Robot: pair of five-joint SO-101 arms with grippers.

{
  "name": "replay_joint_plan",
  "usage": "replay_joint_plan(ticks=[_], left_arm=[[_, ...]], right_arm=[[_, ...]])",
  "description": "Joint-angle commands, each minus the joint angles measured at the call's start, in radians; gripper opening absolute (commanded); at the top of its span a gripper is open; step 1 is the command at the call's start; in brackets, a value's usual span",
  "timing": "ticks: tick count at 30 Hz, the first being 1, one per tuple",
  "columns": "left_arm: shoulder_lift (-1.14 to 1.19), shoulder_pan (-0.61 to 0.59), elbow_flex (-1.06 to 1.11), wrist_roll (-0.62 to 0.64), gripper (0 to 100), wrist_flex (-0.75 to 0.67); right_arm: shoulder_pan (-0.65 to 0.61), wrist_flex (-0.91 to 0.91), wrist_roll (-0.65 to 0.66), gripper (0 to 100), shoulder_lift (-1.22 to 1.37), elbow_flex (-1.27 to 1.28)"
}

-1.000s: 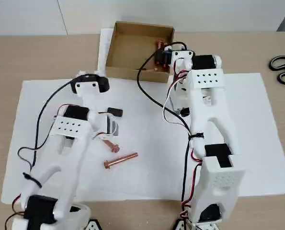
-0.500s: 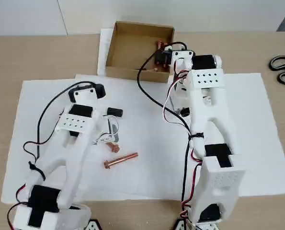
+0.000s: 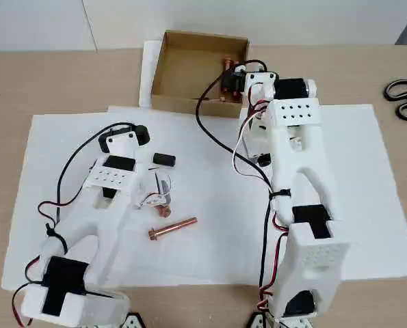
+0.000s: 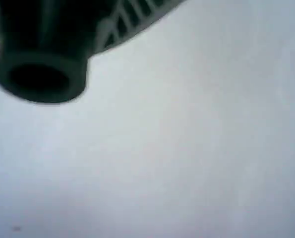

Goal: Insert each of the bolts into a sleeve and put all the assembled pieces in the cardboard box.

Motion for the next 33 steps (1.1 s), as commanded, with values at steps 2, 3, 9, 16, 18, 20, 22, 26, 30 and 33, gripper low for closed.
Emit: replay_joint_plan(ticks=[2, 3, 9, 16, 18, 20, 22, 26, 30, 33], left_arm=[[-0.006, 0.008, -0.012, 0.008, 21, -0.048], [-0.006, 0.008, -0.012, 0.008, 21, -0.048], [-0.006, 0.017, -0.025, 0.008, 21, -0.043], [-0.008, 0.106, -0.05, 0.078, 21, -0.043], [-0.008, 0.121, -0.05, 0.091, 21, -0.046], [-0.008, 0.124, -0.062, 0.092, 21, -0.041], [-0.008, 0.121, -0.071, 0.092, 21, -0.038], [-0.008, 0.123, -0.133, 0.091, 21, 0.028], [-0.008, 0.12, -0.223, 0.086, 21, 0.126], [-0.008, 0.12, -0.285, 0.034, 21, 0.195]], right_arm=[[0.008, 0.01, -0.011, 0.4, -0.067, -0.051], [0.008, 0.008, -0.011, 0.4, -0.067, -0.051], [0.007, 0.008, -0.011, 0.4, -0.067, -0.051], [0.007, 0.008, -0.011, 0.4, -0.067, -0.046], [0.007, -0.001, -0.011, 0.4, -0.067, -0.021], [0.007, -0.008, -0.011, 0.4, -0.067, 0.008], [0.008, -0.03, -0.011, 0.4, -0.068, 0.041], [0.008, -0.038, -0.011, 0.4, -0.07, 0.055], [0.007, -0.038, -0.011, 0.4, -0.073, 0.055], [0.008, -0.038, -0.011, 0.4, -0.071, 0.055]])
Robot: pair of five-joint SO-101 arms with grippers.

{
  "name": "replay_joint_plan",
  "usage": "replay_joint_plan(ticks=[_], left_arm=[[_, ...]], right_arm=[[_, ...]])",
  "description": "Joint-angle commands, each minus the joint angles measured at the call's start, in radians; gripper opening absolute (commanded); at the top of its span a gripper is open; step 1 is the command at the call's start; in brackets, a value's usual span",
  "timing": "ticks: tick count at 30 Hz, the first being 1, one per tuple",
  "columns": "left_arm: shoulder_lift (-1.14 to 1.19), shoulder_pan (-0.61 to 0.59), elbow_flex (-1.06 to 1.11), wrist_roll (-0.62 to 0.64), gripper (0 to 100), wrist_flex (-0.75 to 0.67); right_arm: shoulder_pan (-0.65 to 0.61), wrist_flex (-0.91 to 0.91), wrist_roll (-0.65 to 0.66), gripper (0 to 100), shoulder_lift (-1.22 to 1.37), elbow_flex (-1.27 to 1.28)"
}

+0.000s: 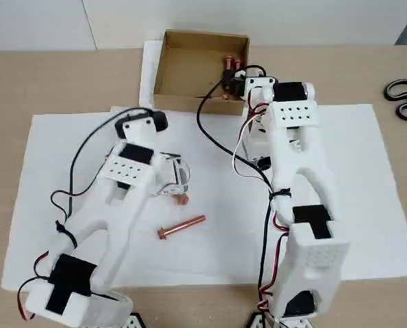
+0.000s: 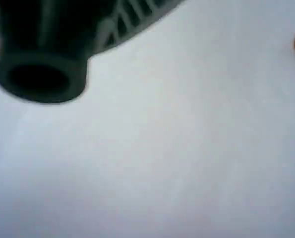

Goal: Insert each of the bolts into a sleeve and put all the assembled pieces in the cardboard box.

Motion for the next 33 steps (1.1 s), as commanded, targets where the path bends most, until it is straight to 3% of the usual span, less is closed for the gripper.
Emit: replay_joint_plan(ticks=[1, 6, 8, 13, 19, 30, 33], left_arm=[[-0.009, 0.006, -0.096, -0.08, 21, 0.072], [-0.009, -0.017, -0.122, -0.239, 21, 0.126], [-0.009, -0.072, -0.125, -0.434, 22, 0.123], [-0.009, -0.232, -0.183, -1.092, 21, 0.121], [0.0, -0.29, -0.196, -1.534, 21, 0.054], [0.002, -0.13, -0.079, -1.823, 21, -0.161], [0.0, -0.095, -0.035, -1.864, 17, -0.169]], right_arm=[[0.005, -0.007, -0.011, 0.4, -0.071, 0.002], [0.008, -0.007, -0.011, 0.4, -0.074, 0.002], [0.008, -0.005, -0.011, 0.4, -0.074, 0.002], [0.008, -0.005, -0.011, 0.4, -0.074, 0.002], [0.008, -0.005, -0.011, 0.4, -0.071, 0.002], [0.079, -0.004, -0.002, 0.4, -0.074, 0.002], [0.128, 0.001, -0.002, 0.4, -0.074, 0.002]])
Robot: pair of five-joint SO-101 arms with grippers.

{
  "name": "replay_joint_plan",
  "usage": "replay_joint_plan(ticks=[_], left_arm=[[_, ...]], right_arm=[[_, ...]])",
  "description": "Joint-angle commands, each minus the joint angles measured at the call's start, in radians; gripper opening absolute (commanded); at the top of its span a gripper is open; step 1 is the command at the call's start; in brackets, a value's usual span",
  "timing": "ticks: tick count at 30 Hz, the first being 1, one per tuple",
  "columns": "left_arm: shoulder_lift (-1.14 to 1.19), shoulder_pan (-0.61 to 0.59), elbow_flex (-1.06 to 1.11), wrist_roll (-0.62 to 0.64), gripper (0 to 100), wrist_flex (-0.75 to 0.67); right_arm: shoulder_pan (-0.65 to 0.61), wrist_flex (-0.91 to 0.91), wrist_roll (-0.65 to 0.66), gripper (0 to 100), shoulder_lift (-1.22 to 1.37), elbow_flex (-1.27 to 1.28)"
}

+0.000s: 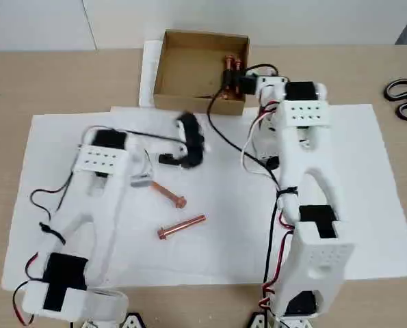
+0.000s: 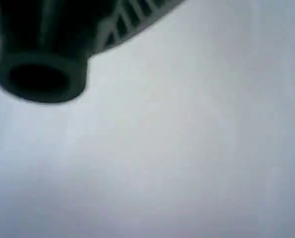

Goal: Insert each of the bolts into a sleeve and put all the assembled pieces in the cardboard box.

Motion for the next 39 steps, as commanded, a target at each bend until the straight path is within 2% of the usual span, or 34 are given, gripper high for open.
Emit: replay_joint_plan(ticks=[1, 4, 12, 17, 22, 33, 39], left_arm=[[-0.009, 0.043, 0.028, -0.072, 15, -0.041], [-0.014, 0.054, 0.053, -0.077, 11, -0.044], [-0.015, 0.091, 0.09, -0.077, 11, -0.029], [-0.015, 0.089, 0.028, -0.077, 18, 0.069], [-0.006, 0.094, 0.001, -0.077, 18, 0.106], [-0.005, 0.124, 0.14, -0.072, 18, -0.08], [-0.005, 0.124, 0.197, -0.071, 18, -0.135]], right_arm=[[0.056, 0.002, -0.002, 0.4, -0.074, 0.002], [0.073, 0.002, -0.005, 0.4, -0.074, 0.002], [0.07, -0.004, -0.005, 0.4, -0.071, 0.002], [0.071, -0.005, -0.005, 0.4, -0.07, 0.002], [0.071, -0.005, -0.006, 0.4, -0.07, 0.002], [0.071, -0.005, -0.008, 0.4, -0.07, 0.002], [0.07, -0.005, -0.009, 0.4, -0.07, 0.002]])
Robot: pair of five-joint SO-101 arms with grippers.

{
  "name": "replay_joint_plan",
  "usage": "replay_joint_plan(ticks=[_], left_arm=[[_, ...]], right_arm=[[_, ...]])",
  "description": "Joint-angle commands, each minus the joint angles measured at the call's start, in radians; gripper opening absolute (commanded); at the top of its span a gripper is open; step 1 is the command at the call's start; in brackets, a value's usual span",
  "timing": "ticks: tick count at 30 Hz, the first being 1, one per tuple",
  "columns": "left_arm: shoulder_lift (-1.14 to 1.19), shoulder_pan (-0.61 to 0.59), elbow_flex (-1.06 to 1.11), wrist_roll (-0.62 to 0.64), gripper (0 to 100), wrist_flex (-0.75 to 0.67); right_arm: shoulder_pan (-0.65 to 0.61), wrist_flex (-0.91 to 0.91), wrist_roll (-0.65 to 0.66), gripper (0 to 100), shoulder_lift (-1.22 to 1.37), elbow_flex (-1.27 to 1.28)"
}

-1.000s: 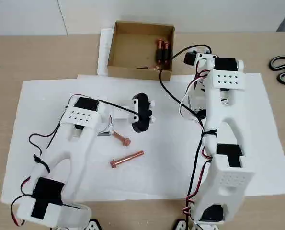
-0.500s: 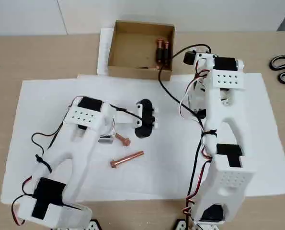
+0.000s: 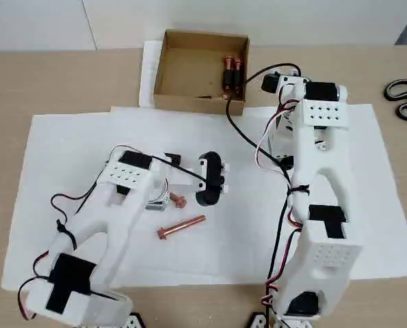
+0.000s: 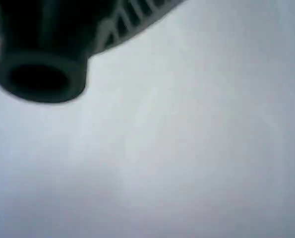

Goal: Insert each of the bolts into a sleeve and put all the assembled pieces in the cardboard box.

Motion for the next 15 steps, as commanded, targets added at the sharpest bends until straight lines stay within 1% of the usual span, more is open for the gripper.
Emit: replay_joint_plan(ticks=[1, 9, 15], left_arm=[[-0.008, 0.011, 0.015, -0.025, 17, -0.048], [-0.006, 0.041, 0.024, -0.025, 4, -0.041], [-0.009, 0.063, 0.047, -0.025, 1, -0.041]], right_arm=[[0.007, -0.005, -0.009, 0.4, -0.07, 0.002], [0.007, -0.005, -0.009, 0.4, -0.068, 0.002], [0.007, -0.005, -0.009, 0.4, -0.068, 0.002]])
